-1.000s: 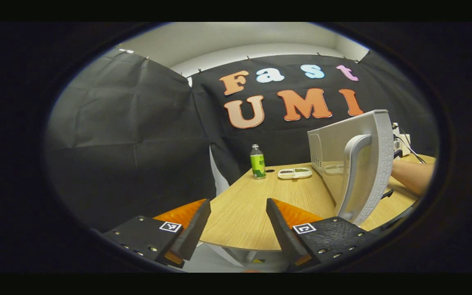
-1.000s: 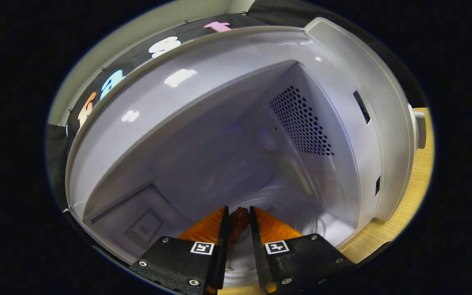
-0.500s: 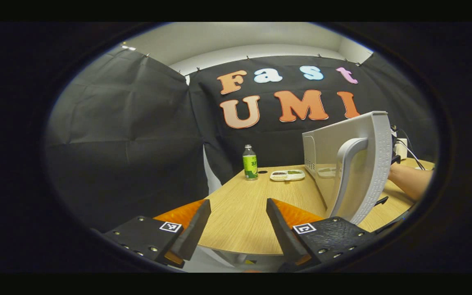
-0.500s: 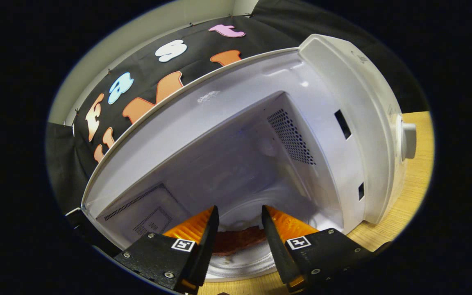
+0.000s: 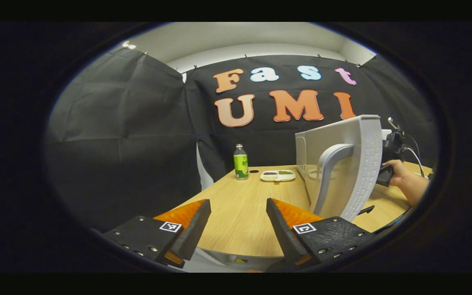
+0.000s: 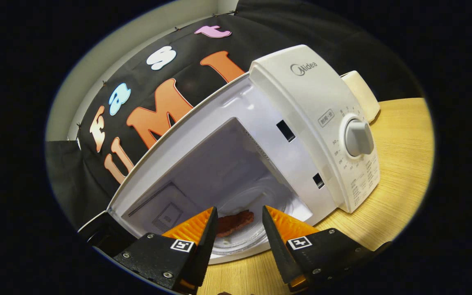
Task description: Open the microwave oven with the left hand, put the food in, and close the microwave oven.
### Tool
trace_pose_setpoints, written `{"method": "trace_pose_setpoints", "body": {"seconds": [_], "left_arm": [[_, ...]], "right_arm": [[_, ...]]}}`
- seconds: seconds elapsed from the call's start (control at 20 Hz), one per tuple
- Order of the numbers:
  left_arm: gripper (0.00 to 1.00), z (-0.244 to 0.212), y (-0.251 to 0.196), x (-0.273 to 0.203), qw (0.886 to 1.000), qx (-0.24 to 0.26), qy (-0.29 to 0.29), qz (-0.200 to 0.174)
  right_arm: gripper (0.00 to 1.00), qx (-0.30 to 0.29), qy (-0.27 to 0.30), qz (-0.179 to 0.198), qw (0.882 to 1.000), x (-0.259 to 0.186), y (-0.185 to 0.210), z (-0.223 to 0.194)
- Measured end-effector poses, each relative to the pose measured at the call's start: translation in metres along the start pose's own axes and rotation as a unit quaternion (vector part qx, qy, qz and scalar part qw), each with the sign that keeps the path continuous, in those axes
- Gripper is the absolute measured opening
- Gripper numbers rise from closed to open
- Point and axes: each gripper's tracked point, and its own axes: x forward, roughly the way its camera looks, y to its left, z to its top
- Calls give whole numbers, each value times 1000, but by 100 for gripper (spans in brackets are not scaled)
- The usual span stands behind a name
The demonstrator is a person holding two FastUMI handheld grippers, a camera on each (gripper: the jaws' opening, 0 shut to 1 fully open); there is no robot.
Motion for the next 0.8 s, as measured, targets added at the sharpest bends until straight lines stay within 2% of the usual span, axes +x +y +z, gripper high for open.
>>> {"method": "trace_pose_setpoints", "body": {"seconds": [0.15, 0.2, 0.25, 0.4, 0.55, 0.8], "left_arm": [[82, 0, -24, 0, 1000, -16, 3, -24], [83, 1, -25, -1, 1000, -12, 0, -18], [80, 2, -31, -2, 1000, -14, 1, -23], [80, 3, -58, -5, 997, -38, -1, -64], [80, 8, -89, -6, 994, -45, -8, -101], [80, 16, -145, -5, 985, -37, -17, -169]], "right_arm": [[74, -15, 16, 18, 1000, -30, -3, 4], [74, -22, 17, 22, 999, -39, -4, 8], [75, -29, 18, 32, 999, -50, -3, 13], [75, -51, 13, 54, 997, -76, -3, 35], [75, -85, -5, 44, 995, -94, -24, 64], [81, -130, -12, 35, 991, -123, -52, 101]]}}
